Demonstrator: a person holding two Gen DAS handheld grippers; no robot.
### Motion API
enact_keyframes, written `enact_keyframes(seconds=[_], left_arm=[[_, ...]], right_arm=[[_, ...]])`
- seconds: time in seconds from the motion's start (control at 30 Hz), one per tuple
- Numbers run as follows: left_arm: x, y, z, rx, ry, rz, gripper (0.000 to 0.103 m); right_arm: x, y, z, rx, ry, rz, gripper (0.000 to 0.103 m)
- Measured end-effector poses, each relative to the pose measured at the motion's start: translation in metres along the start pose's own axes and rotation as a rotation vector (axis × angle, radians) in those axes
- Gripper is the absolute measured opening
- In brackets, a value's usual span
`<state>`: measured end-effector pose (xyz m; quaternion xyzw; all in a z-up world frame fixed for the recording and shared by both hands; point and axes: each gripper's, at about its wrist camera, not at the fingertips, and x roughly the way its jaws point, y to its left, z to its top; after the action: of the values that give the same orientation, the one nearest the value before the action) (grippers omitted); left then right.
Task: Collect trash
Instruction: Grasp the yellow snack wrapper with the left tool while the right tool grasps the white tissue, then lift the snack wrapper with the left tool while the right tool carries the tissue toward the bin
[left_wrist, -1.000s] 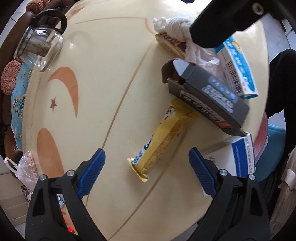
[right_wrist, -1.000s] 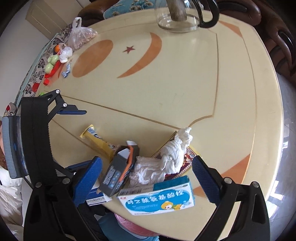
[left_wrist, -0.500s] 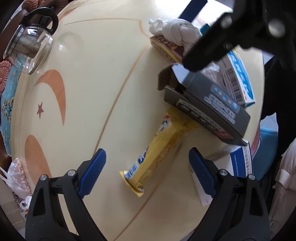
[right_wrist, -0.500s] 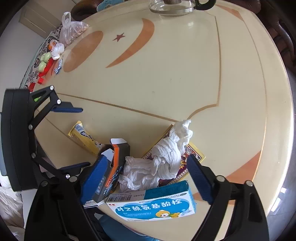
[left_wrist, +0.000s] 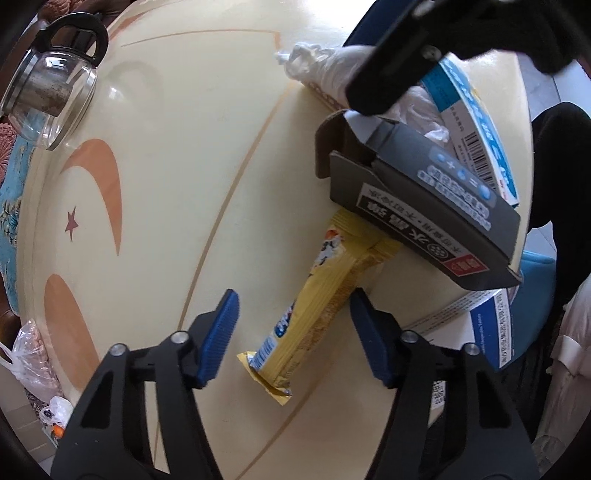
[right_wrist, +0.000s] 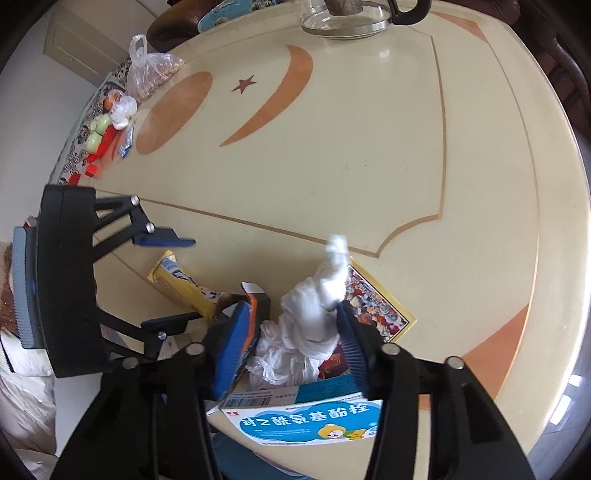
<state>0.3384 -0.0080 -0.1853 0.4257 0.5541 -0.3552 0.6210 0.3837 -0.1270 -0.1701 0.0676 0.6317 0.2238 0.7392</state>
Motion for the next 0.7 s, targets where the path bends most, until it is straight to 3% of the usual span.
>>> enact_keyframes(seconds=[0.1,0.27,0.33,0.5,0.7], left_arm=[[-0.002,-0.001,-0.003,-0.006,-0.002,-0.008,0.053],[-0.001,0.003,-0.006,-0.048,-0.005,-0.023,0.047],[-0.002,0.001,-0.009,-0.077,-0.014,-0.021,0.039],[-0.002,0.002,-0.018,-0.162,-0.025,0.006,0.023],[0.0,0.007,-0.022,-0.208,-0.019,0.013,0.021]], right_arm=[[-0.002,-0.003,0.0,0.015,-0.008,0.013,0.027],[-0.003,-0.006,0.0,0.038,-0.018,0.009,0.02],[-0.005,-0.007,-0.001,0.045,-0.032,0.012,0.017],[-0.01,-0.007,0.0,0.049,-0.055,-0.009,0.016],[-0.022,-0.006,0.003,0.058,-0.091,0.002,0.016]])
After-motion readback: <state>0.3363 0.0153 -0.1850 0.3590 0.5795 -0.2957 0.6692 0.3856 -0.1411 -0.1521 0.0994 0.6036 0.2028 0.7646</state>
